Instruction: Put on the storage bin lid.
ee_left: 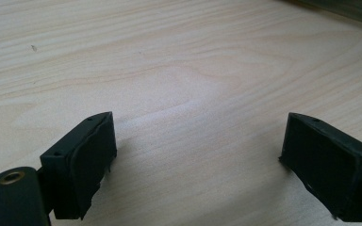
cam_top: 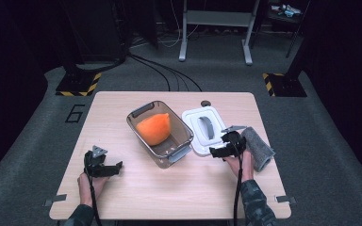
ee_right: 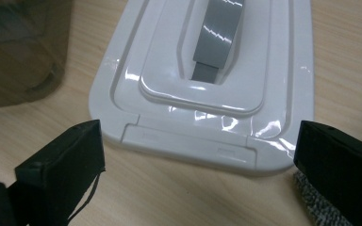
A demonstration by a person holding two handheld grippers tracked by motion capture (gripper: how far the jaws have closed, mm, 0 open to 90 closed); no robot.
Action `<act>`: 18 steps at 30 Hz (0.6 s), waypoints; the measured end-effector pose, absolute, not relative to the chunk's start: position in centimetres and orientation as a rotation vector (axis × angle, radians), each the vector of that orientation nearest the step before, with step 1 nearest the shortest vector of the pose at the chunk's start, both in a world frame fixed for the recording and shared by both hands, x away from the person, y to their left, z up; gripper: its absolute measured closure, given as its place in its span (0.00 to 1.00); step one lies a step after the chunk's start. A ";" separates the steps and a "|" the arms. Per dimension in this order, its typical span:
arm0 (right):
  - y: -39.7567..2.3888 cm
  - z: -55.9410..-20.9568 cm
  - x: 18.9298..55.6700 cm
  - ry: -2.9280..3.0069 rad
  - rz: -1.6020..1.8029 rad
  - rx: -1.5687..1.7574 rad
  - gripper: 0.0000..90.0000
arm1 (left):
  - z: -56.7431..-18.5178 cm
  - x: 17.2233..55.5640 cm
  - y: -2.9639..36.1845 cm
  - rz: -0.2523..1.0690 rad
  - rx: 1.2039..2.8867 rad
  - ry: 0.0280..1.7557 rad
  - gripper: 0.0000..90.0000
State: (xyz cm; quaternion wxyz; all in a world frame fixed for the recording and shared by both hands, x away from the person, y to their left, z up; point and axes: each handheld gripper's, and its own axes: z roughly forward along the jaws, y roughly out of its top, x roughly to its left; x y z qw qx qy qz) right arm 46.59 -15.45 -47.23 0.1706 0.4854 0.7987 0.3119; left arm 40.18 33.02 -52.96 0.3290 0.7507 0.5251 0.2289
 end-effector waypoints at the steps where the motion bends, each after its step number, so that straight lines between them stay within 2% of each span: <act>1: -15.4 -47.1 46.8 2.270 0.886 1.378 0.02 | -53.0 40.2 33.0 0.598 1.962 1.376 0.11; 18: -14.2 -46.3 50.9 2.258 0.905 1.419 0.01 | -53.1 40.1 33.1 0.609 1.954 1.372 0.12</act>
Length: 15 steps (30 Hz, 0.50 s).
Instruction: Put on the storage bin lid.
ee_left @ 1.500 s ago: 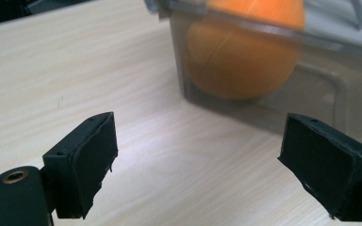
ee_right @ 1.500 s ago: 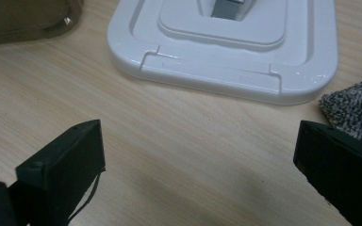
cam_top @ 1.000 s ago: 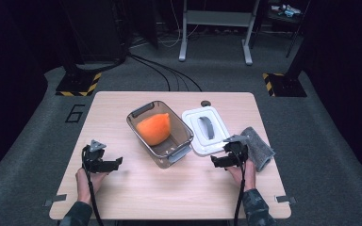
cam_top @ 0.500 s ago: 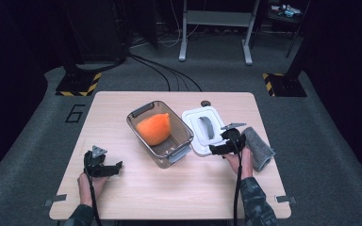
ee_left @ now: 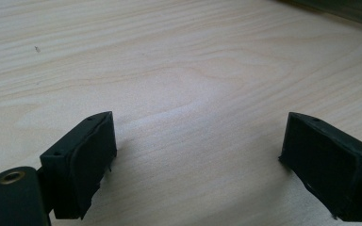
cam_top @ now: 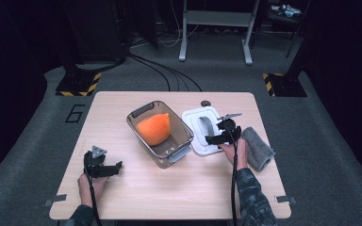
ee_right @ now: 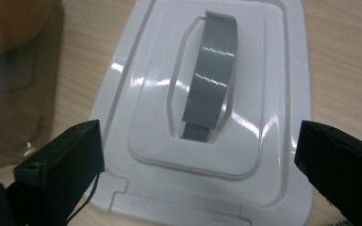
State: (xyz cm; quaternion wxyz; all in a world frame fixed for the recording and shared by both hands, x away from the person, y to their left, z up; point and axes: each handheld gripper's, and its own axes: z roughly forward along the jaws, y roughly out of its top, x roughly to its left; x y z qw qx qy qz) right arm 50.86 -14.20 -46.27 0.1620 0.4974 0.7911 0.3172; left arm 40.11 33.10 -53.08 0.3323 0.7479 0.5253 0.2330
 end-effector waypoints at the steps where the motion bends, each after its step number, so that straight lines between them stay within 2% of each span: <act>1: -14.1 -46.3 51.1 2.258 0.913 1.436 0.01 | -53.1 40.1 33.1 0.607 1.954 1.374 0.12; 6: -13.6 -47.0 52.1 2.251 0.885 1.436 0.03 | -53.1 40.1 33.1 0.609 1.954 1.372 0.12; 11: -13.1 -47.2 53.3 2.225 0.886 1.464 0.16 | -53.1 40.1 33.1 0.612 1.953 1.373 0.12; 15: -12.7 -47.7 53.9 2.216 0.863 1.442 0.24 | -53.1 40.1 33.1 0.612 1.955 1.371 0.12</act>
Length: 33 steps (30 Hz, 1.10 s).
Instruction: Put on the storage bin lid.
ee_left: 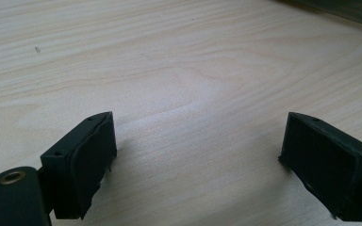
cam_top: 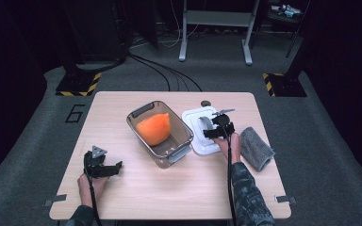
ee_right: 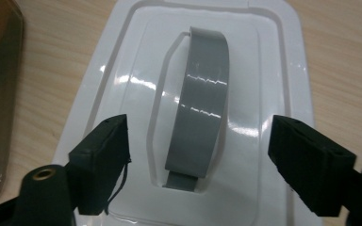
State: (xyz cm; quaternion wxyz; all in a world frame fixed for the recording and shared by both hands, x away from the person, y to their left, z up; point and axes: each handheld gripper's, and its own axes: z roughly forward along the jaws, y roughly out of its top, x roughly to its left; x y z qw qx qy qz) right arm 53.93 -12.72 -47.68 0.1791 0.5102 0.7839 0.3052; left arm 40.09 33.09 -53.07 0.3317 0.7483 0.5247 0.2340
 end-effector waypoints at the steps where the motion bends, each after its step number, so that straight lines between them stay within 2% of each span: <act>1: -12.7 -47.9 54.2 2.222 0.869 1.463 0.25 | -53.1 40.1 33.1 0.612 1.955 1.371 0.12; 18: -11.6 -49.3 55.8 2.195 0.832 1.523 0.69 | -53.1 40.0 33.0 0.619 1.956 1.368 0.12; 33: -11.9 -48.7 55.6 2.143 0.948 1.543 0.74 | -53.1 40.0 32.9 0.622 1.956 1.366 0.12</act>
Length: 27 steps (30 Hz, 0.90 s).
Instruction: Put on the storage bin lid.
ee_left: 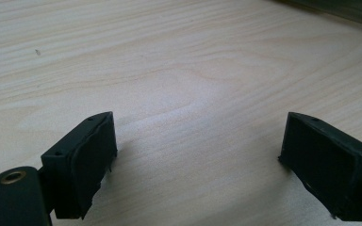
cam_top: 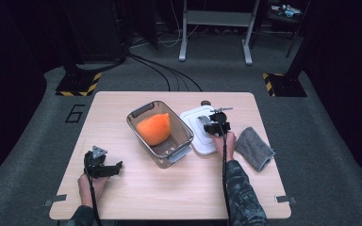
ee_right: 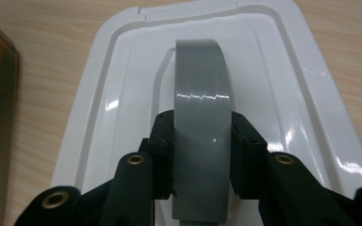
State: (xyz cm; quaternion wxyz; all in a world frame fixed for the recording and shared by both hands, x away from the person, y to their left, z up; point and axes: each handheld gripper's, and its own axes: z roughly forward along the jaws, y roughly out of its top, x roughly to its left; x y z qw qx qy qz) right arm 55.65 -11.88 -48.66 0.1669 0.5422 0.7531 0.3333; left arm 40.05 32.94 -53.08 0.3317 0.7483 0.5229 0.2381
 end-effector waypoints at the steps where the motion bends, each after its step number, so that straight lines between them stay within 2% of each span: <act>1: -11.9 -48.6 55.6 2.147 0.956 1.542 0.74 | -53.1 40.0 32.9 0.622 1.955 1.367 0.12; 27: -13.8 -44.7 54.5 2.082 1.031 1.521 0.74 | -53.1 40.1 32.8 0.633 1.942 1.382 0.12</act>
